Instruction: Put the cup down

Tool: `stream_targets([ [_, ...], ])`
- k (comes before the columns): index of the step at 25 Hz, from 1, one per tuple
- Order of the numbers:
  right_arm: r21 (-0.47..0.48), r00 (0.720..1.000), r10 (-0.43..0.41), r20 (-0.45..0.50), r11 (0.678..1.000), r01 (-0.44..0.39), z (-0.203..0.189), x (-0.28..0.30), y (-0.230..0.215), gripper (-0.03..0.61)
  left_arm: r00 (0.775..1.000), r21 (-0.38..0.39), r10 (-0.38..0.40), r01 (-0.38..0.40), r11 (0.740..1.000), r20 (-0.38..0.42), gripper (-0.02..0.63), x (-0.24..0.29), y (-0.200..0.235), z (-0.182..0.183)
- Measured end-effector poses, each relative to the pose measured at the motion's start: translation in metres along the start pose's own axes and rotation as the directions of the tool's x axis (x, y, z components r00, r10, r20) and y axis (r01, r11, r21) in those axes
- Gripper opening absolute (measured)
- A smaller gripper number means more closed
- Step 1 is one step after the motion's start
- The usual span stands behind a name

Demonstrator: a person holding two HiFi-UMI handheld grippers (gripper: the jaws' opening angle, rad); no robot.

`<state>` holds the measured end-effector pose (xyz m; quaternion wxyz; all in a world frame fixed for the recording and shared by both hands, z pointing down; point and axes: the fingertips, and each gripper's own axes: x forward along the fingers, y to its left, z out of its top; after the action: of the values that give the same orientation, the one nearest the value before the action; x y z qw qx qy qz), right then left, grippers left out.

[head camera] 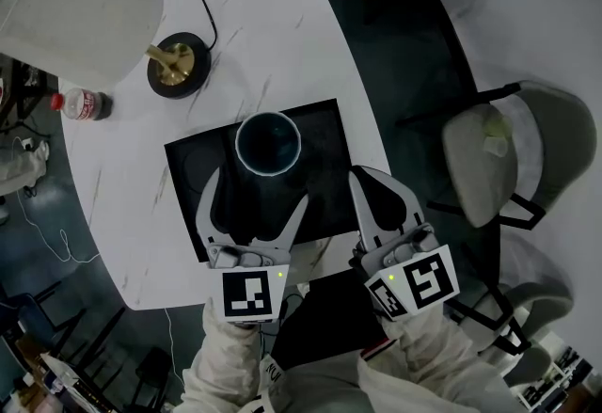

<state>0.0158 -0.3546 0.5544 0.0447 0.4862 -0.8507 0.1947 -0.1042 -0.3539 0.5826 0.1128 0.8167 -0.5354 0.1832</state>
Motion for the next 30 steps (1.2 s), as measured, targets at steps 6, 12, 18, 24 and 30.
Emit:
stream_targets([
  [6, -0.001, 1.000, 0.007, 0.001, 1.000, -0.007, -0.001, -0.004, 0.010, 0.006, 1.000, -0.027, 0.006, -0.006, 1.000, 0.007, 0.419, -0.012, 0.003, 0.000],
  [12, -0.003, 1.000, 0.008, -0.001, 1.000, -0.008, -0.002, -0.007, 0.011, 0.006, 0.999, -0.041, -0.036, 0.036, 0.999, -0.001, 0.304, -0.015, -0.004, -0.002],
  [18, -0.008, 1.000, 0.014, -0.002, 1.000, -0.014, -0.001, -0.007, 0.015, 0.006, 0.999, -0.045, -0.051, 0.051, 0.998, 0.011, 0.207, -0.020, -0.008, 0.002],
  [24, -0.022, 1.000, 0.028, -0.012, 0.999, -0.028, 0.001, -0.018, 0.027, 0.006, 0.998, -0.013, -0.048, 0.049, 0.999, 0.037, 0.134, -0.038, -0.011, 0.006],
  [30, -0.023, 0.999, 0.032, -0.025, 0.999, -0.032, -0.001, -0.041, 0.044, 0.006, 0.999, -0.035, -0.039, 0.040, 0.999, 0.036, 0.063, -0.067, -0.017, 0.009],
])
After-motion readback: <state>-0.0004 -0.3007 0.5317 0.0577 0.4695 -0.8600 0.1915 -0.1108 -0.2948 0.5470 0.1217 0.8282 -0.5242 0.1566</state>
